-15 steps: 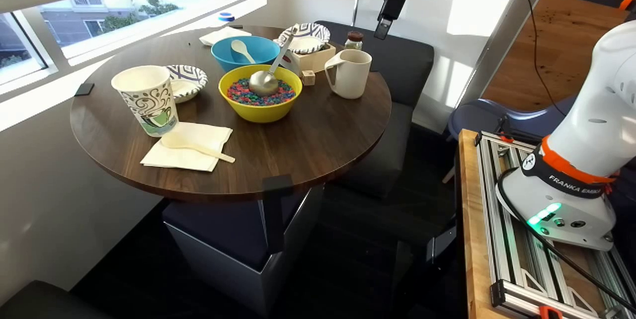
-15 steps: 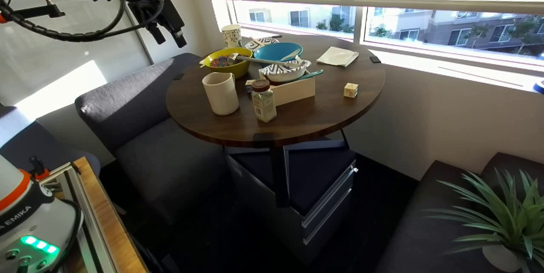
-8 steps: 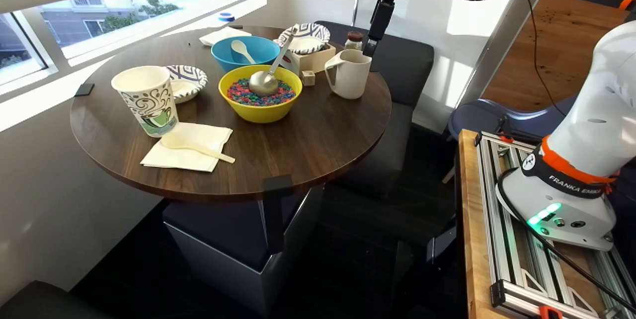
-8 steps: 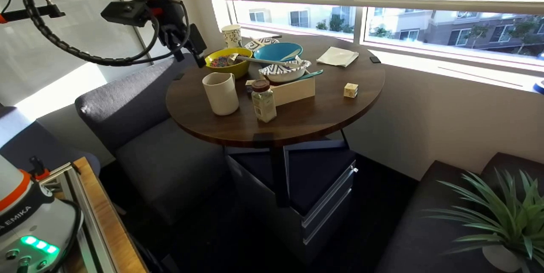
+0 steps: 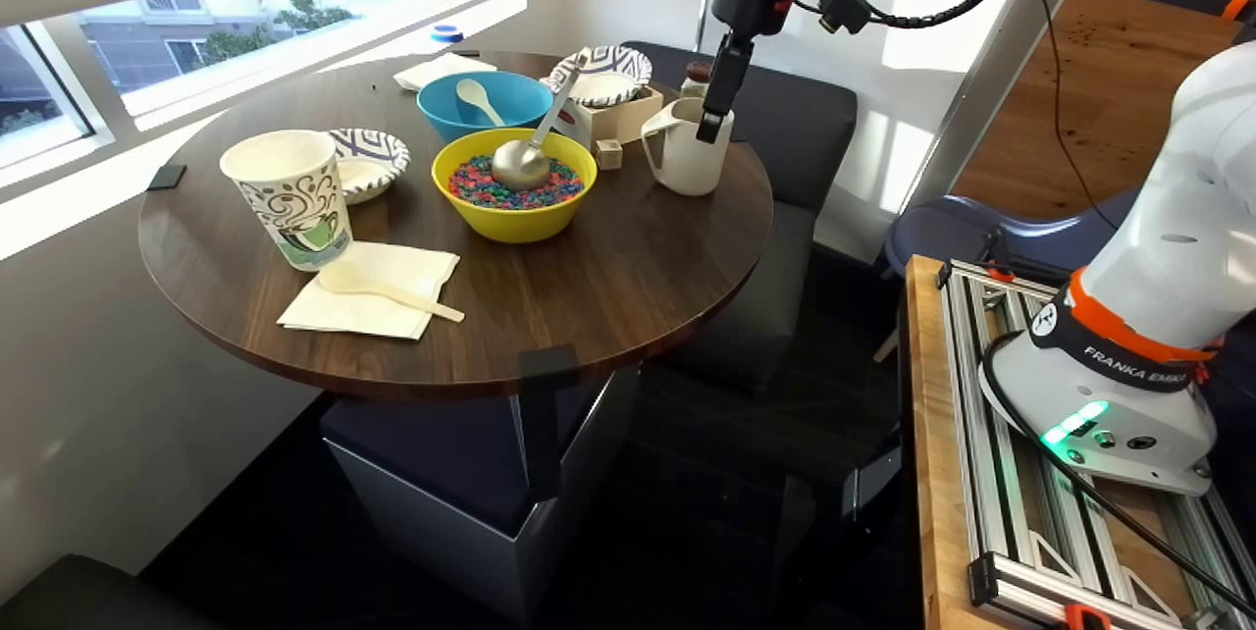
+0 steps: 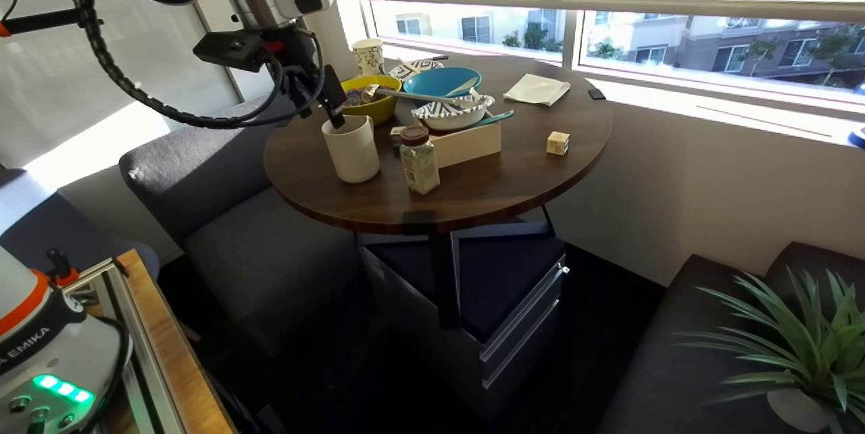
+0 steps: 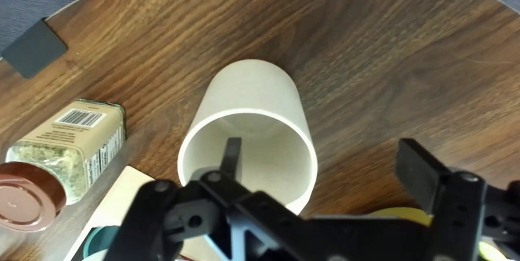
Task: Pick up the white mug and push the yellow bowl a little to the right, put the white mug on the table to the left of the yellow bowl
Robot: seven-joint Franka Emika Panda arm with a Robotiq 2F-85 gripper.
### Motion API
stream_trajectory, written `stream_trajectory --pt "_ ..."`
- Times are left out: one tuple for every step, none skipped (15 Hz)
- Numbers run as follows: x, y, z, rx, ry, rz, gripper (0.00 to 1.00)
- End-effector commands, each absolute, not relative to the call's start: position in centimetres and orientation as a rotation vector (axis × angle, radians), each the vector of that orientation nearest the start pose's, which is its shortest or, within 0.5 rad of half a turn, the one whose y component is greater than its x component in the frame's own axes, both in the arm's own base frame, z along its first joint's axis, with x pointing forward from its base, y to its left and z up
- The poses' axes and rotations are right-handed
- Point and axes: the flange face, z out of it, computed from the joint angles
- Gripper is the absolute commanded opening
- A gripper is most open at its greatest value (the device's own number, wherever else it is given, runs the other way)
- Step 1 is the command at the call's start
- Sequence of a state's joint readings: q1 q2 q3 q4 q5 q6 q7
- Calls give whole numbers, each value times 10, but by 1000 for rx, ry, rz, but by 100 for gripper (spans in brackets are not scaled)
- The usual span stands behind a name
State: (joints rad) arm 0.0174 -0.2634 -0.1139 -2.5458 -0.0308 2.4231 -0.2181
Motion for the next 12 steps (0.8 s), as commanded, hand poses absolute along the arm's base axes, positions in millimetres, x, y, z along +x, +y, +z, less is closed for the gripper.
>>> stream_trajectory --pt "451 -40 366 -3145 -233 -229 70" --pt "453 -38 366 -3145 -235 -227 61" --pt "454 -36 365 -3150 -232 -223 53" --pt "454 -34 364 -3151 -233 -211 43" --pt "454 -33 363 -3158 -234 -203 37" --pt "454 -32 363 -3165 -229 -195 30" --pt "454 -31 363 -3164 -224 -183 21" --pt "454 -31 362 -3172 -213 -180 14" --pt "453 -31 362 -3174 -204 -172 7" --pt "452 -31 362 -3179 -192 -171 1" --pt "452 -31 363 -3178 -190 -167 0" --pt "451 -28 366 -3176 -194 -169 0"
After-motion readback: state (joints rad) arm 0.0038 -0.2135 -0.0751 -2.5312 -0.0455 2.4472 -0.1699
